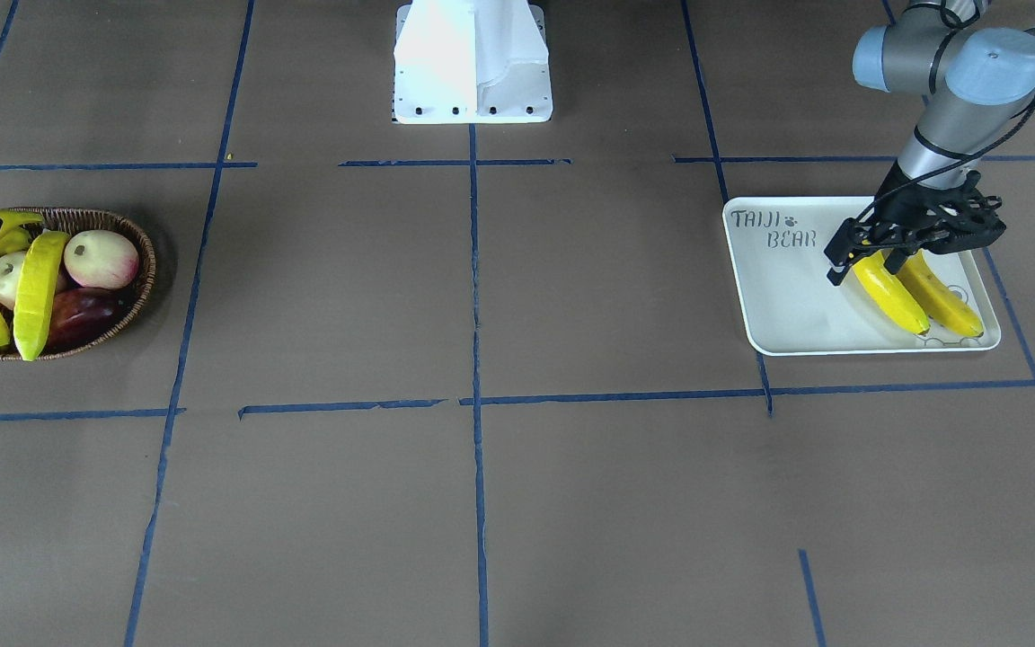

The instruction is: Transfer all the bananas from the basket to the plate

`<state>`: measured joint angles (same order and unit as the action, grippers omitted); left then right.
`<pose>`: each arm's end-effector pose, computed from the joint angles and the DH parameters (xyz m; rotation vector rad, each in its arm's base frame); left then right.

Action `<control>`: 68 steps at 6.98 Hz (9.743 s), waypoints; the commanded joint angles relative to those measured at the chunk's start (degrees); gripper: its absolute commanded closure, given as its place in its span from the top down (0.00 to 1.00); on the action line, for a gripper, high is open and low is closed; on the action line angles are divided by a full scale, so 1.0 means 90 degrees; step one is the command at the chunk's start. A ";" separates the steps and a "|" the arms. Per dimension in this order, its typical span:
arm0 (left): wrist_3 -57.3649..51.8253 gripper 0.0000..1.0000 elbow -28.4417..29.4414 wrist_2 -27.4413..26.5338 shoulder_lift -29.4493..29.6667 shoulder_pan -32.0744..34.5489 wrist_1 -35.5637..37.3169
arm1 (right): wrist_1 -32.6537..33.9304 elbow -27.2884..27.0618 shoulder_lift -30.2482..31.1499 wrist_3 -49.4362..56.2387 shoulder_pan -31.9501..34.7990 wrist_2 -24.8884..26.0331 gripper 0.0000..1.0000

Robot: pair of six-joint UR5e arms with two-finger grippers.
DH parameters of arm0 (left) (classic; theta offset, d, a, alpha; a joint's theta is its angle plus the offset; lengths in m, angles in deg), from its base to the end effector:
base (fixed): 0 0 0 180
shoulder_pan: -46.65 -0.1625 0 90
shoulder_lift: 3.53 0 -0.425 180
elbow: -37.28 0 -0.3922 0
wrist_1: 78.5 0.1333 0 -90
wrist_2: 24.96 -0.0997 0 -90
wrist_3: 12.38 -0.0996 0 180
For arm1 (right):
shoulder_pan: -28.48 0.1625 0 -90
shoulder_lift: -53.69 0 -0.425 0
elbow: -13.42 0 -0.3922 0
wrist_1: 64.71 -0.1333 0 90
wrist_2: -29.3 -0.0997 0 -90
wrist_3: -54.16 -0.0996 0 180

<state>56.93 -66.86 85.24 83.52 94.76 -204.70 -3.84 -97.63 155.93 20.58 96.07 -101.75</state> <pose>0.2597 -0.4376 0.5007 0.1889 0.8656 -0.3013 -0.0982 -0.4163 0.5157 0.2348 -0.9040 -0.0565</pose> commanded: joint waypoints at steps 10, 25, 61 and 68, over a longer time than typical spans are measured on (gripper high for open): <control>0.0541 1.00 -0.0098 0.0373 0.0914 -0.0033 0.0594 | -0.2545 0.1480 0.0622 -0.2176 -0.0420 -0.0586 1.00; 0.1767 1.00 -0.0147 0.0529 0.1936 -0.0149 0.0624 | -0.1992 0.0211 -0.1050 -0.3039 -0.0464 -0.0638 0.01; 0.0111 1.00 0.0507 0.0794 0.0211 0.0368 0.0009 | 0.0913 -0.1781 -0.2954 -0.5214 -0.4270 0.3634 1.00; 0.1174 1.00 -0.0137 0.1300 0.1282 0.0348 0.0260 | -0.0148 -0.1355 0.0287 -0.2246 -0.2277 0.1738 1.00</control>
<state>64.92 -67.91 96.79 91.88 97.92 -204.35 -1.10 -112.22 153.78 -2.70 74.67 -85.48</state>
